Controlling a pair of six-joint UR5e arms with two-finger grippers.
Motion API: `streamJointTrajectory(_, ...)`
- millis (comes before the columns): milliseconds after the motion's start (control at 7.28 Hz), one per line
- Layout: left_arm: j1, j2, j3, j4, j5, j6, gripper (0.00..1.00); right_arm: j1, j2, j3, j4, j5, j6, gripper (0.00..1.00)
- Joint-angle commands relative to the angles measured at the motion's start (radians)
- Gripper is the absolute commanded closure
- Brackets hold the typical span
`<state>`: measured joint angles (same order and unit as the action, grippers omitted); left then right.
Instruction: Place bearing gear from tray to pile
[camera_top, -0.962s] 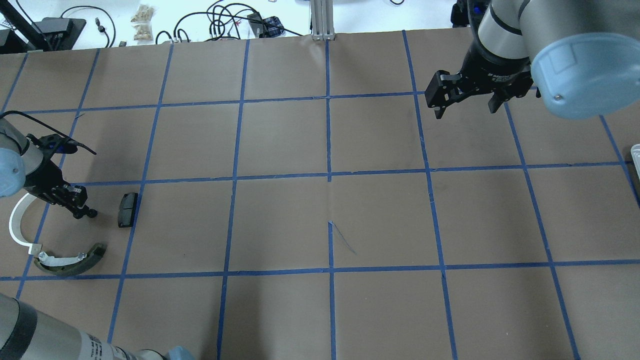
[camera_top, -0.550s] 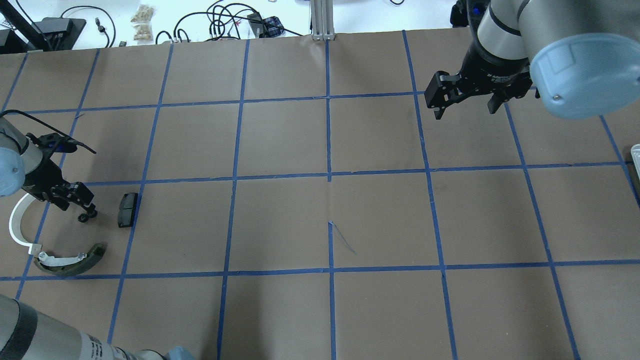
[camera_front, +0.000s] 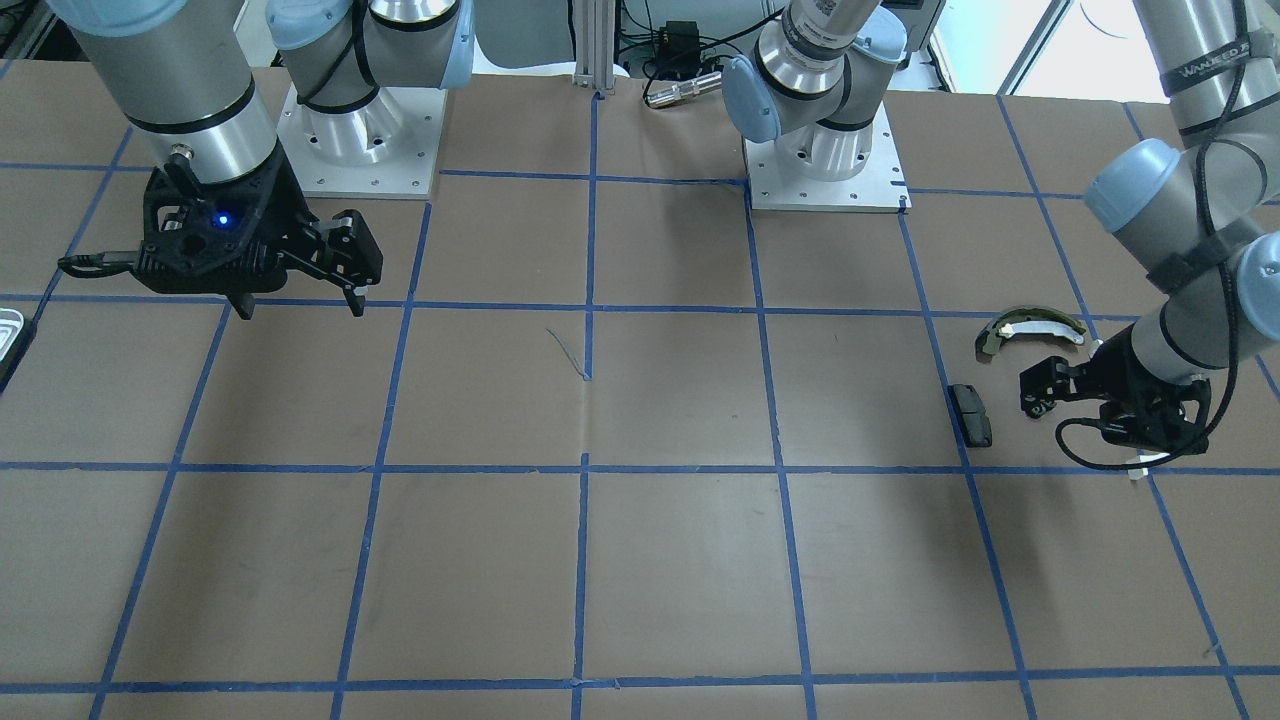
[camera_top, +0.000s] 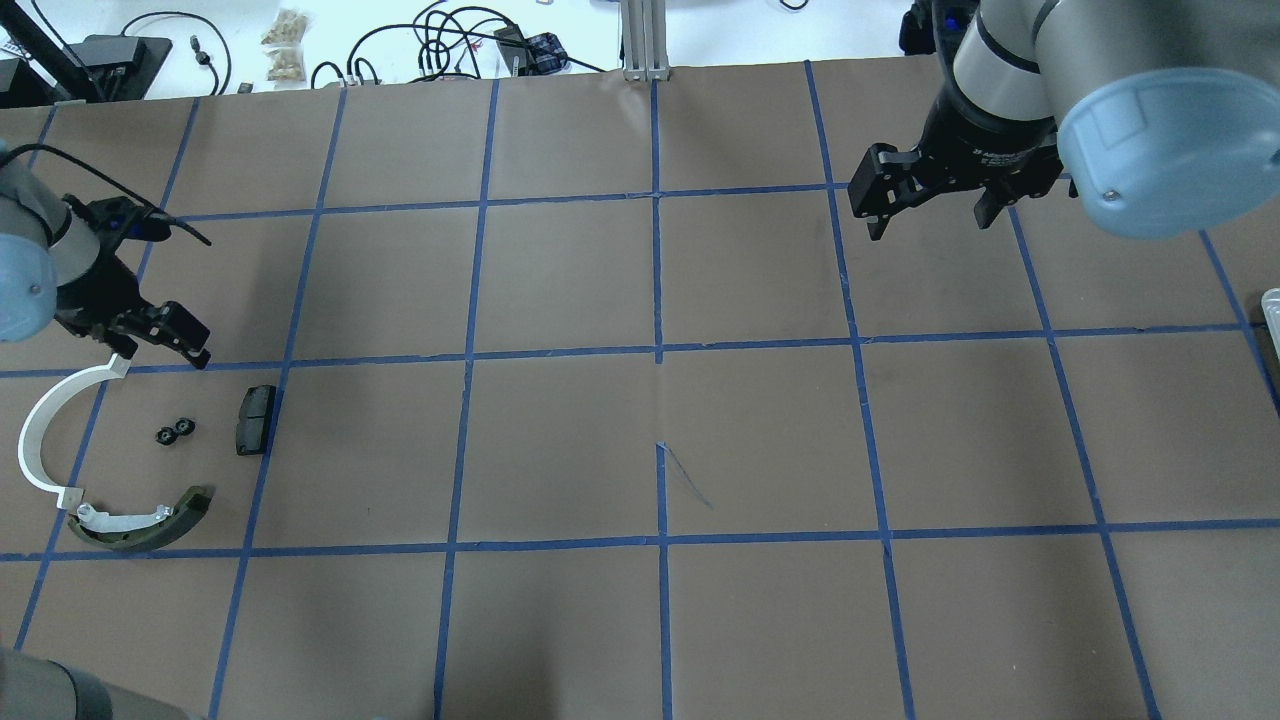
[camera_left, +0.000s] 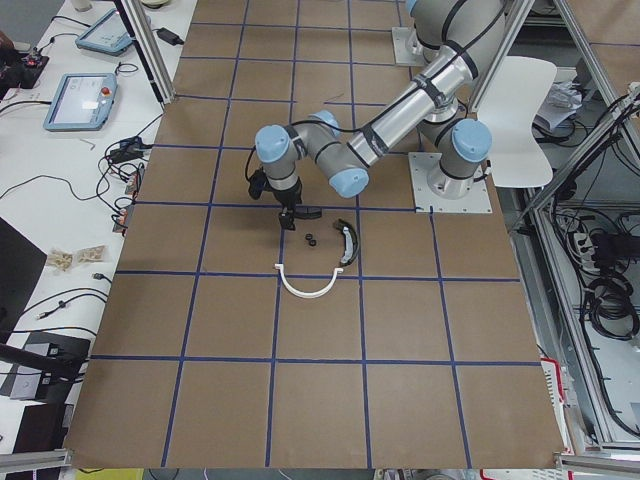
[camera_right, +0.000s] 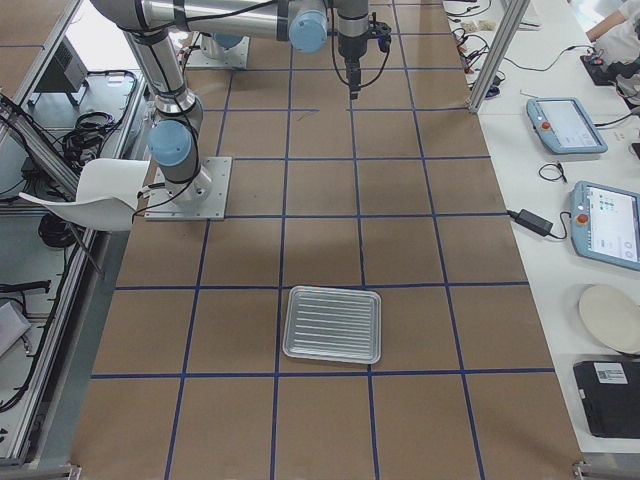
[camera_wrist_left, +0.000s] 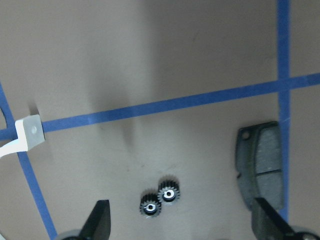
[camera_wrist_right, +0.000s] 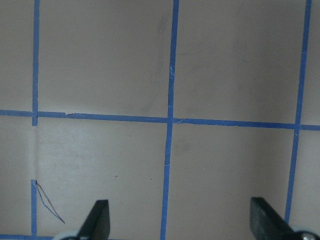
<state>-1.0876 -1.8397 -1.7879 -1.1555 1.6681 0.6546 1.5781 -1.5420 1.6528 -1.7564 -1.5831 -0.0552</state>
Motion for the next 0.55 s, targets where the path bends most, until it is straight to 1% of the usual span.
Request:
streamJointTrajectory(0, -0.142, 0.107, 0.033, -0.087, -0.002, -0.145, 0.0, 0.0, 0.002, 0.001, 0.0, 0.0, 0.0, 0.0)
streamJointTrajectory(137, -0.199, 0.158, 0.033, -0.119, -0.008, -0.274, 0.0, 0.0, 0.005, 0.001, -0.001, 0.0, 0.0, 0.0)
streamJointTrajectory(275, -0.277, 0.201, 0.035, -0.151, -0.017, -0.35, 0.0, -0.001, 0.006, -0.001, -0.003, 0.0, 0.0, 0.0)
streamJointTrajectory(412, -0.346, 0.233, 0.038, -0.173, -0.046, -0.395, 0.0, -0.001, 0.006, -0.001, -0.003, 0.0, 0.0, 0.0)
